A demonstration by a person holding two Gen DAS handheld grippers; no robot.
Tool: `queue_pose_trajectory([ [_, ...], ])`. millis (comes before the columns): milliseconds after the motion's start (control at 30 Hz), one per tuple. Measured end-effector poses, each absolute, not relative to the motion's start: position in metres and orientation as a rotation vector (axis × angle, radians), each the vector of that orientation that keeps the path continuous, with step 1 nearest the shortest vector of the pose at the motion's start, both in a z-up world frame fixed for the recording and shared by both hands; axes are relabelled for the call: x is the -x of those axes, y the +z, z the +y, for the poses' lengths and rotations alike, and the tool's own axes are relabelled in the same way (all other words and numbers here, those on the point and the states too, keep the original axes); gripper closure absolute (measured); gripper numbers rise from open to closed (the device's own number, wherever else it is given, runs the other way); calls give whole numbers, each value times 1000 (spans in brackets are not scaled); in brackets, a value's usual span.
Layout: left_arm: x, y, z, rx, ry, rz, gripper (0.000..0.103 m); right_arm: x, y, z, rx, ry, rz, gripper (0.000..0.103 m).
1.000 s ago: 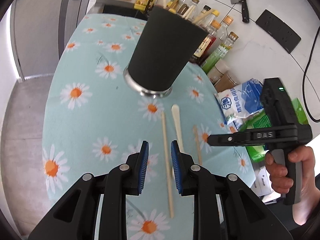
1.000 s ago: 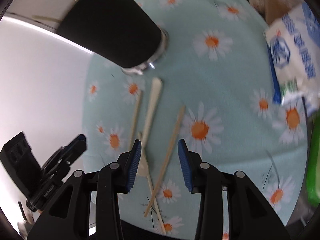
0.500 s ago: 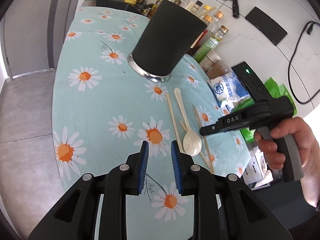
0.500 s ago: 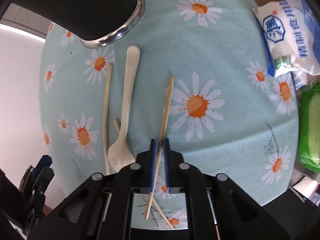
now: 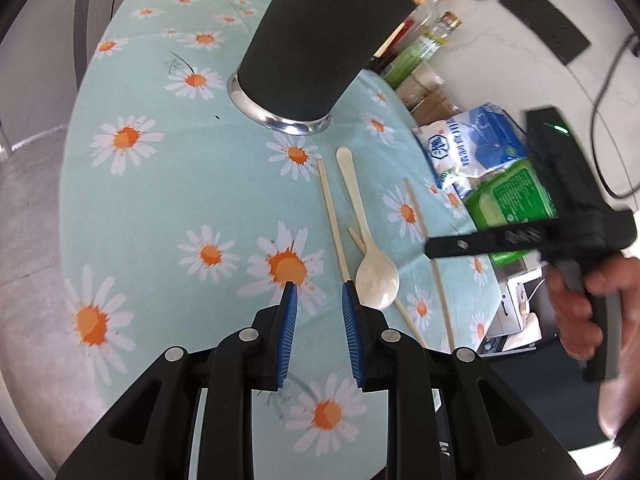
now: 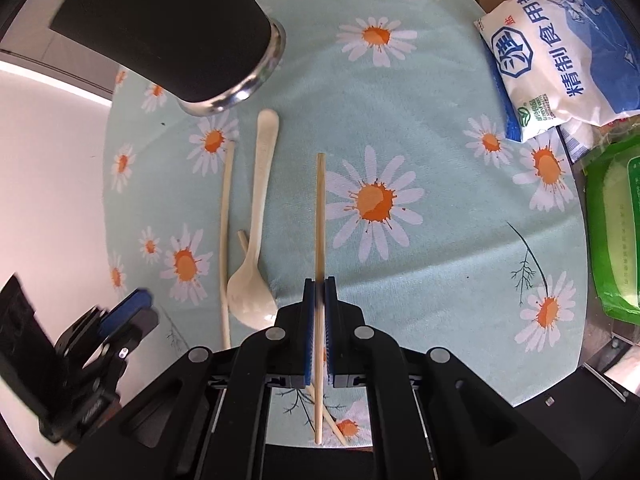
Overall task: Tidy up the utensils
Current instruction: 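Grasp a wooden chopstick with the right gripper while the left gripper approaches another, then close the left gripper on a wooden chopstick beside the white spoon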
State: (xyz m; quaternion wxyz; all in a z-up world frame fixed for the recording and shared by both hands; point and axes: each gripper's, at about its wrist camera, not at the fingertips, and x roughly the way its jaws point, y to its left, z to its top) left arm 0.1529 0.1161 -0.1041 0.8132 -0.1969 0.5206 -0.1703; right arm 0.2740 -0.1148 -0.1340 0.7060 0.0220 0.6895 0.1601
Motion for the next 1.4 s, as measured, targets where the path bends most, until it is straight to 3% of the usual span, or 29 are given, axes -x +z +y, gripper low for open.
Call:
queue_pose_trajectory([
  [667,-241,-120,41,138,-91,1354,82,-321,-92,-180,-143,711,1406,97],
  [833,-248,-120,33,74,-29,1391,89,-328,-93,-178,-120,773,1404,97],
  [900,-251,-120,32,51,-16,1408,96,-330,-97,-179,-126,800,1412,97],
  [1400,-231,-94,65,179,33,1330,99,-336,-107,-161,-153,916,1430,97],
])
